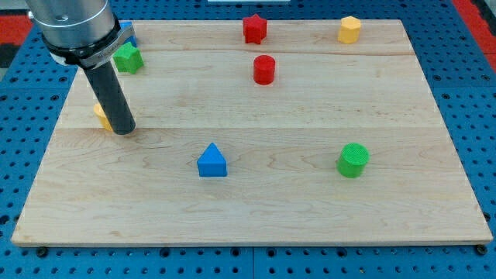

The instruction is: Move the triangle above the green circle

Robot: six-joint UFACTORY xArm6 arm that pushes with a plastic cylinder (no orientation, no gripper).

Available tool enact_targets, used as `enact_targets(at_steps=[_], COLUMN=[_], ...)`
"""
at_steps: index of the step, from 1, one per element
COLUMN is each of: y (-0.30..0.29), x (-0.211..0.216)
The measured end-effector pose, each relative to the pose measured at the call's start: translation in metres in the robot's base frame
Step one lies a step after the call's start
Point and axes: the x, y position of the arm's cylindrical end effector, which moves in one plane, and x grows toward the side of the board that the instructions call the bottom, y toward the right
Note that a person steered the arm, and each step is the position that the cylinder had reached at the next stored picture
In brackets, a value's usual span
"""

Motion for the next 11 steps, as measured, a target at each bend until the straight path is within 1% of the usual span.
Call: enact_targets(at_steps=[1,2,3,4,5,7,9,10,11], y=[0.019,0.063,0.079,0.110,0.141,0.173,0.233,0.254,0.263], x=[-0.009,-0.012,0.024,0.058,0.062,0.112,0.109,0.099,0.081])
